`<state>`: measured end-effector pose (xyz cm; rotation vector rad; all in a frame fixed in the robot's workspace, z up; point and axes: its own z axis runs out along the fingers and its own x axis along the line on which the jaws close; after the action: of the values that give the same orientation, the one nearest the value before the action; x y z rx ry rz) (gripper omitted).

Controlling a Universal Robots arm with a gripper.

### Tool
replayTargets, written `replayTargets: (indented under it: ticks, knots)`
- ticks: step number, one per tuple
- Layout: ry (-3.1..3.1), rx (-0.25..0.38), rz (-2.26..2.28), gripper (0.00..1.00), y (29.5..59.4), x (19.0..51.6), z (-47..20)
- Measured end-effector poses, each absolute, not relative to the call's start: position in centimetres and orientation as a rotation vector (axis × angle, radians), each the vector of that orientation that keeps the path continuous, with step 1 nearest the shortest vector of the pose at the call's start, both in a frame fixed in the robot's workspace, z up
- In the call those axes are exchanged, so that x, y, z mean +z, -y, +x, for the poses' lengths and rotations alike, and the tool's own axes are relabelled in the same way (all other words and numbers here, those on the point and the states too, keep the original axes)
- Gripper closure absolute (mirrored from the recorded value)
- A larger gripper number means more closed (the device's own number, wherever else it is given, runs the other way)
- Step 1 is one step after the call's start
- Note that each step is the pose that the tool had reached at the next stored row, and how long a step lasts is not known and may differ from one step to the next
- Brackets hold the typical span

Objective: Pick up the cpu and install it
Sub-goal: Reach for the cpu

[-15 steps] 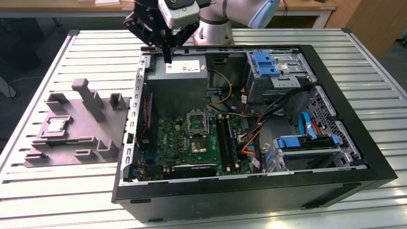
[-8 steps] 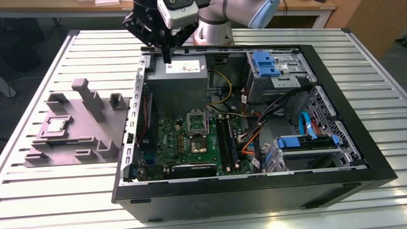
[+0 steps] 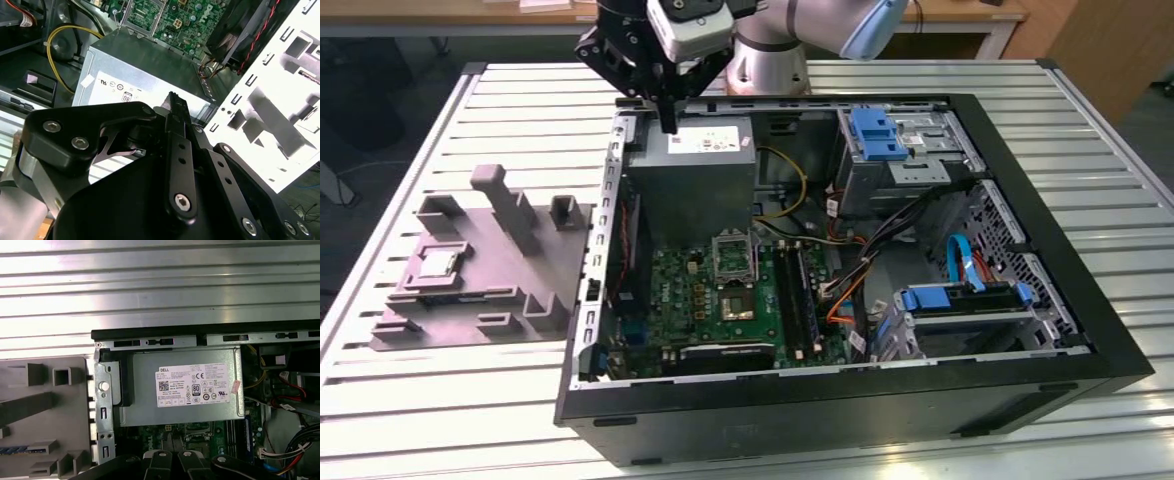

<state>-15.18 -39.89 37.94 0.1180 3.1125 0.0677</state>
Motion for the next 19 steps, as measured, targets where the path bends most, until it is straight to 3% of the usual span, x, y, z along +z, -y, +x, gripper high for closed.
replayTargets:
  ticks: [19]
  knots:
    - [-3.112, 0.068, 0.118, 0.89, 39.89, 37.78, -15.62]
